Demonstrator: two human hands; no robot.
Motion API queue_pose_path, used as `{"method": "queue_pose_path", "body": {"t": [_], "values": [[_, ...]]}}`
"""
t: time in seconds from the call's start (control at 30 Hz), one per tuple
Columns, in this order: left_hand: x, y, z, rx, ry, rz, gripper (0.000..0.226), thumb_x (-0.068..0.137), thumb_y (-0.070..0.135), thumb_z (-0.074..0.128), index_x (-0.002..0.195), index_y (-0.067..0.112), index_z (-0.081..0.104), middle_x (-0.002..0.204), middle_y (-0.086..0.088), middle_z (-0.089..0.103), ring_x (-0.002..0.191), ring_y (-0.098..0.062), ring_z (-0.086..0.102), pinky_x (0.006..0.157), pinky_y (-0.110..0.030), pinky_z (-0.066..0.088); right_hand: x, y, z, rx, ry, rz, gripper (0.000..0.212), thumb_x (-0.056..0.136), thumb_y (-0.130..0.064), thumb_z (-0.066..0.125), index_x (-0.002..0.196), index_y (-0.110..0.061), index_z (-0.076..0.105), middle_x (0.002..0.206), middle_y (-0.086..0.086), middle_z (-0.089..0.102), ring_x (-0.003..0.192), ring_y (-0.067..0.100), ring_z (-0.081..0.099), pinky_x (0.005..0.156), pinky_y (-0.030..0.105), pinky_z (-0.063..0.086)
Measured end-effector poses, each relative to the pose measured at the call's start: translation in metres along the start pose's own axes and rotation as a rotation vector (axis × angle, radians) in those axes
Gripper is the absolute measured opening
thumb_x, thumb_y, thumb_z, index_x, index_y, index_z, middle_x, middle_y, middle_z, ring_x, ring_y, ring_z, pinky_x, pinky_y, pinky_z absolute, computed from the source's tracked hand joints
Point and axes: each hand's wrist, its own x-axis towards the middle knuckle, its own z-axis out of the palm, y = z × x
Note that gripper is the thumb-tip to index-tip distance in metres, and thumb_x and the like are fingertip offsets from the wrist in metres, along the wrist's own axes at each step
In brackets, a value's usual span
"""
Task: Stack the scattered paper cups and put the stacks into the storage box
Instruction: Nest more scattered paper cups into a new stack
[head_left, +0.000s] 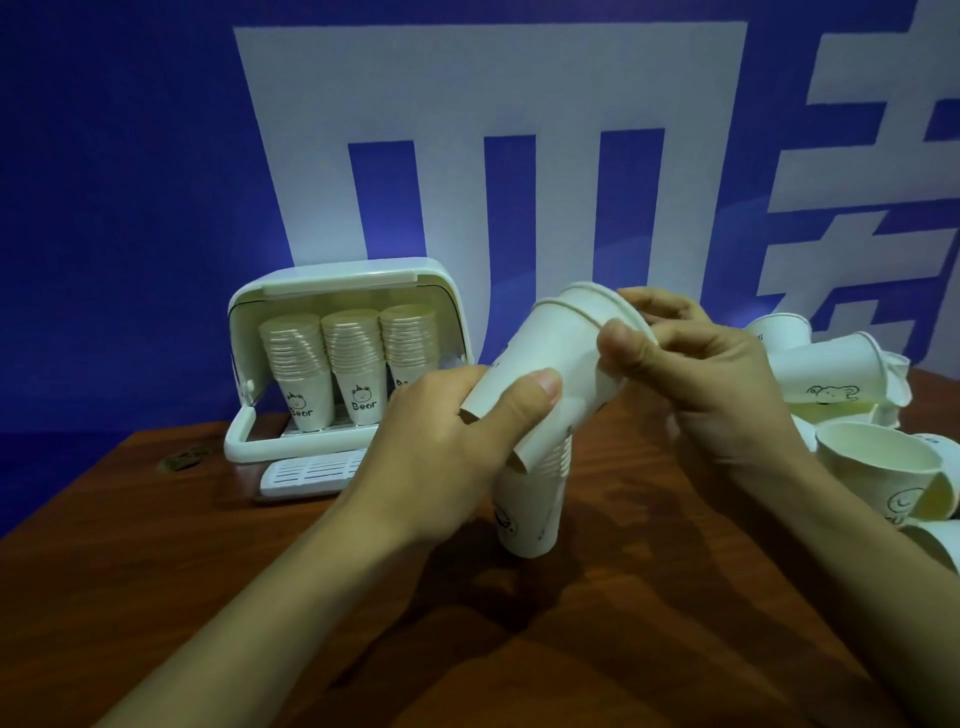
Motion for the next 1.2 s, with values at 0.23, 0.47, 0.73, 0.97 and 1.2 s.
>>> {"method": "queue_pose_path", "body": {"t": [0.23, 0.47, 0.73, 0.97, 1.2], "values": [[0.010, -0.012, -0.014, -0.260, 0.120, -0.141, 0.059, 0.071, 0.061, 0.087, 0.110, 0.019, 0.073, 0.091, 0.009, 0.078, 0.081, -0.001, 0.073, 0.065, -0.012, 0.052, 0.016, -0.003, -0.029, 0.120, 0.327, 0.069, 0.032, 0.095, -0.042, 0.061, 0.078, -0.015, 0.060, 0.064, -0.018, 0.066, 0.065, -0.006, 0.065, 0.062, 0.015, 0.054], [0.003, -0.048, 0.022, -0.246, 0.027, -0.316, 0.083, 0.054, 0.064, 0.096, 0.126, 0.034, 0.068, 0.122, 0.019, 0.073, 0.118, -0.003, 0.066, 0.103, -0.040, 0.055, 0.020, 0.028, -0.032, -0.240, 0.344, 0.006, 0.038, 0.101, -0.052, 0.052, 0.080, -0.021, 0.061, 0.072, -0.013, 0.063, 0.070, -0.002, 0.060, 0.073, 0.034, 0.056], [0.000, -0.054, 0.029, -0.247, 0.090, -0.181, 0.094, 0.061, 0.077, 0.076, 0.145, 0.052, 0.041, 0.152, 0.023, 0.048, 0.139, -0.001, 0.049, 0.116, -0.042, 0.046, 0.019, 0.038, -0.024, -0.429, 0.329, -0.120, 0.019, 0.101, -0.049, 0.053, 0.084, -0.042, 0.054, 0.118, 0.004, 0.055, 0.093, -0.007, 0.057, 0.088, 0.029, 0.055], [-0.009, -0.066, 0.050, -0.219, 0.071, -0.167, 0.071, 0.086, 0.067, 0.069, 0.147, 0.030, 0.059, 0.142, 0.015, 0.065, 0.134, -0.001, 0.057, 0.109, -0.023, 0.047, 0.011, 0.034, -0.012, -0.423, 0.263, -0.352, 0.009, 0.100, -0.043, 0.055, 0.092, -0.042, 0.051, 0.123, 0.003, 0.049, 0.109, -0.001, 0.053, 0.081, 0.011, 0.047], [-0.025, -0.077, 0.069, -0.351, -0.053, -0.161, 0.065, 0.075, 0.048, 0.085, 0.133, 0.025, 0.066, 0.127, 0.012, 0.076, 0.122, -0.005, 0.069, 0.106, -0.034, 0.056, -0.004, 0.034, 0.009, -0.556, -0.028, -0.519, 0.021, 0.097, -0.027, 0.062, 0.105, -0.008, 0.057, 0.120, 0.010, 0.057, 0.116, 0.021, 0.058, 0.095, 0.036, 0.049]]}}
